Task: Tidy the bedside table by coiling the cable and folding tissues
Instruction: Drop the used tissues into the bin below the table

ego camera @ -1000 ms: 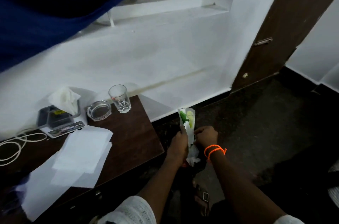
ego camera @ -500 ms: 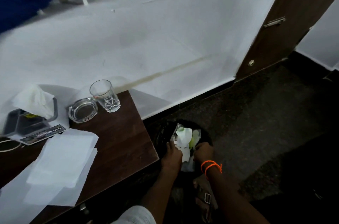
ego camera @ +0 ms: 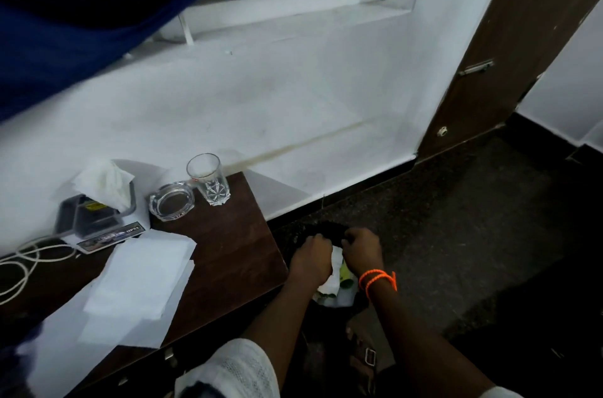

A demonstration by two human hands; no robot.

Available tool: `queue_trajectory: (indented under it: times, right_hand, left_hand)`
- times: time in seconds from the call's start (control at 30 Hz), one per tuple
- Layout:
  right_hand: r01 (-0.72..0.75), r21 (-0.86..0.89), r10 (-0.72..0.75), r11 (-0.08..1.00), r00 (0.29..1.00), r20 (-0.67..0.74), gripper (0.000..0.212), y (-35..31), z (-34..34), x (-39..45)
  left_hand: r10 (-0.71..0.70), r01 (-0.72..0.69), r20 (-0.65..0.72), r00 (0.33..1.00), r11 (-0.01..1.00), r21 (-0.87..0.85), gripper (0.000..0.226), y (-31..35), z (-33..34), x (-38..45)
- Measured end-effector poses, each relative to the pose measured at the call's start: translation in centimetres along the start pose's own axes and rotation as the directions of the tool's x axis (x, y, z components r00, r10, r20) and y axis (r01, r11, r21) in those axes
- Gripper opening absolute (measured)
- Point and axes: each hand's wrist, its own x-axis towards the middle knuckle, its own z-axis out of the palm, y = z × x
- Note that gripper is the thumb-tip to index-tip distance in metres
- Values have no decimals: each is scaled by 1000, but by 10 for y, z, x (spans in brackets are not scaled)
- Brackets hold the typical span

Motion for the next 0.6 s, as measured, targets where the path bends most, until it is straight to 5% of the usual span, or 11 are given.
queue_trajectory:
  times: [0.37, 0.6]
  right_hand:
    - [358, -131, -369, 924, 927, -68, 22, -113, -50, -72]
    - [507, -101, -515, 856, 855, -68, 22, -184, -30, -146]
  left_hand:
    - [-63, 51, -254, 965, 997, -51, 30, -36, -115, -87]
    - [-226, 215, -366, 903, 974, -72, 27, -91, -161, -185]
